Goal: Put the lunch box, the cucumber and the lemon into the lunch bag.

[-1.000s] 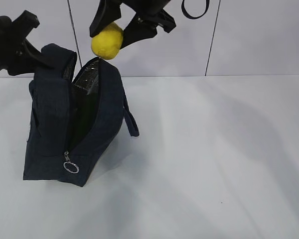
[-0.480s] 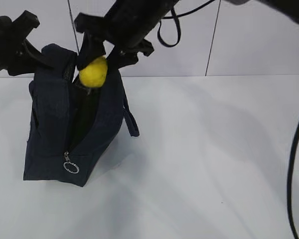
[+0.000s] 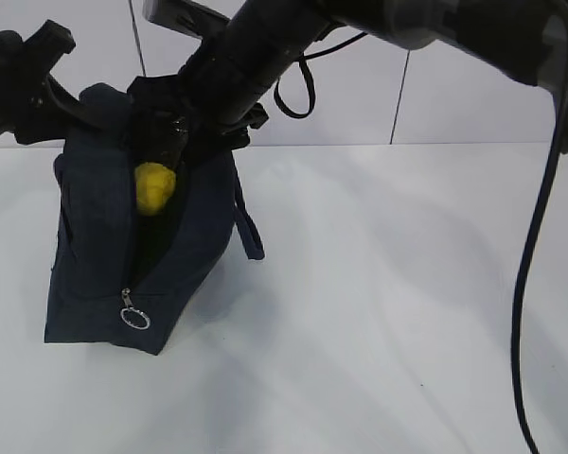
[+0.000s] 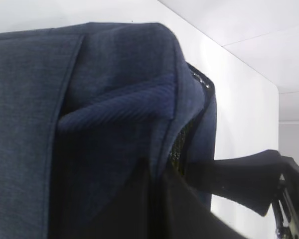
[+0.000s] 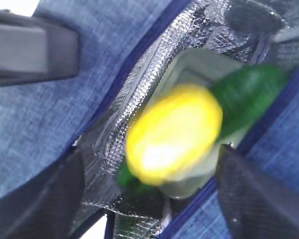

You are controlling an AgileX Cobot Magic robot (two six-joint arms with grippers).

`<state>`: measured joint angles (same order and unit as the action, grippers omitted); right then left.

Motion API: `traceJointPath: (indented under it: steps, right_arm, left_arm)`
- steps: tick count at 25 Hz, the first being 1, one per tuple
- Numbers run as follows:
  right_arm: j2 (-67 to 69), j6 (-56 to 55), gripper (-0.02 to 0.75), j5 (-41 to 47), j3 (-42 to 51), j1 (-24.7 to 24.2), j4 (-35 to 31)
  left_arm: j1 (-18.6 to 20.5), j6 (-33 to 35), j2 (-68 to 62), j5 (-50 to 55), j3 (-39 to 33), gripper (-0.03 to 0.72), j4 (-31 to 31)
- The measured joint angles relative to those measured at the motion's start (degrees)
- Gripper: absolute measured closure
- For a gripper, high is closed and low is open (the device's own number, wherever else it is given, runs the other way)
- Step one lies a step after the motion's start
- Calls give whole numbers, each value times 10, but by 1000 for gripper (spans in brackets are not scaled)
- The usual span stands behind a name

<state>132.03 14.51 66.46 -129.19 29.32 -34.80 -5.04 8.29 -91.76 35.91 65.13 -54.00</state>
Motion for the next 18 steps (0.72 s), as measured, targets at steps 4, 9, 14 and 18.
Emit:
traceJointPath:
  steps: [4,9,14,18]
  right_arm:
    - [1,5,109,8,-11,0,0]
    - [1,-1,159,44,-86,-9,5]
    - [1,-36,232,49,-136,-49,21]
    - [1,-52,250,50,-135,-84,32]
  left_arm:
    - [0,0,0,1,0,695,0]
    - [0,0,0,1,0,695,0]
    - [0,0,0,1,0,695,1]
    - [0,0,0,1,0,695,1]
